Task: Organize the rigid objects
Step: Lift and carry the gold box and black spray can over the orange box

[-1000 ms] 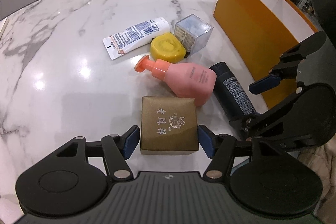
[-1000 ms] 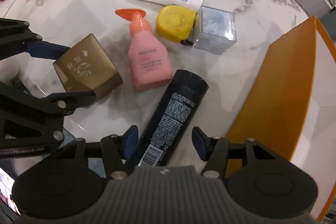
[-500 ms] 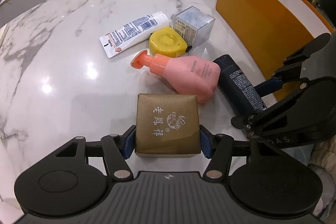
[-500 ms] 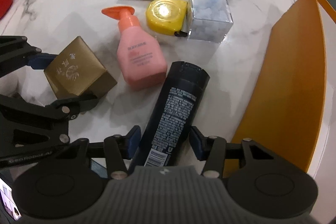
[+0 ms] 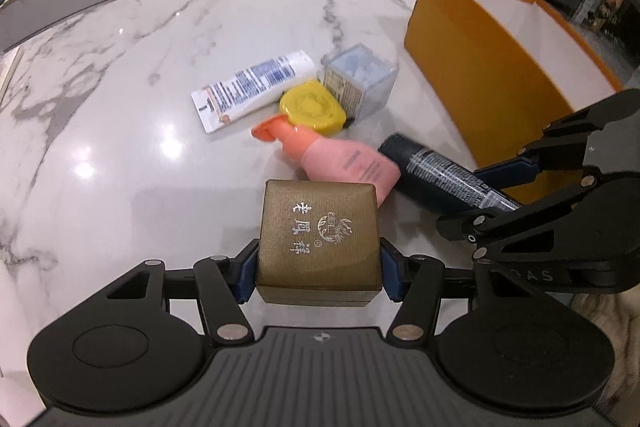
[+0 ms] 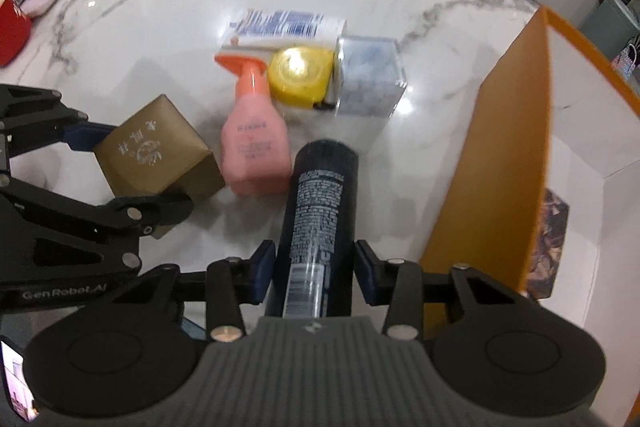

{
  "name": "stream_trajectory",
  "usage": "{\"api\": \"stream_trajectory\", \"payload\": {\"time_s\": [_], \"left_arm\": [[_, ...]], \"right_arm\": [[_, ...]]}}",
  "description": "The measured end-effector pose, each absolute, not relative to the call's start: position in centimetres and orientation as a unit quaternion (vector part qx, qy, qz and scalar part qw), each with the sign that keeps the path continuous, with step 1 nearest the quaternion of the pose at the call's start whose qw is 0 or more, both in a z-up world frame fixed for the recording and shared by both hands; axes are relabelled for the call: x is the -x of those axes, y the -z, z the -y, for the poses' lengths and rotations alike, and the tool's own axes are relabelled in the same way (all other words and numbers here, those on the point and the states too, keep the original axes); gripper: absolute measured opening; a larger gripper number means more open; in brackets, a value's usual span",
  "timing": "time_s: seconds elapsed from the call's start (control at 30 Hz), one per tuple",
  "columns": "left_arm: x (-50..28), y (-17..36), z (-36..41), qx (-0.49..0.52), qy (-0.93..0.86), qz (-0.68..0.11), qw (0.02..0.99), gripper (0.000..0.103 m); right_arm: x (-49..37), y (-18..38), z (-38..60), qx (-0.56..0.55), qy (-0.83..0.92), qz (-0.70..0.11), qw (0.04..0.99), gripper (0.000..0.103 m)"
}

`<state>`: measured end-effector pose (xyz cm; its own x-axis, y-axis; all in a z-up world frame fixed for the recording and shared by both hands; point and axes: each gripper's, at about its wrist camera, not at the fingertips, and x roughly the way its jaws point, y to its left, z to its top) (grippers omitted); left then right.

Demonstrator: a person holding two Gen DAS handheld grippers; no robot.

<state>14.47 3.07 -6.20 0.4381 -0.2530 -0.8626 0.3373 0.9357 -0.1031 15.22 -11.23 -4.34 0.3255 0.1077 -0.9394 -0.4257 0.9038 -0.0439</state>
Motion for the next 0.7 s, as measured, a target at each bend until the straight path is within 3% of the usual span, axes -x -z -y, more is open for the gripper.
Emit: {"api": "stream_trajectory", "payload": {"time_s": [0.7], "left_arm": [[-16.3, -2.3, 0.6, -0.015, 0.194, -0.437, 0.878, 0.067]], "right_arm": [[-15.2, -5.8, 16.3, 0.098, -0.158, -0.471, 0.863, 0.039]]}}
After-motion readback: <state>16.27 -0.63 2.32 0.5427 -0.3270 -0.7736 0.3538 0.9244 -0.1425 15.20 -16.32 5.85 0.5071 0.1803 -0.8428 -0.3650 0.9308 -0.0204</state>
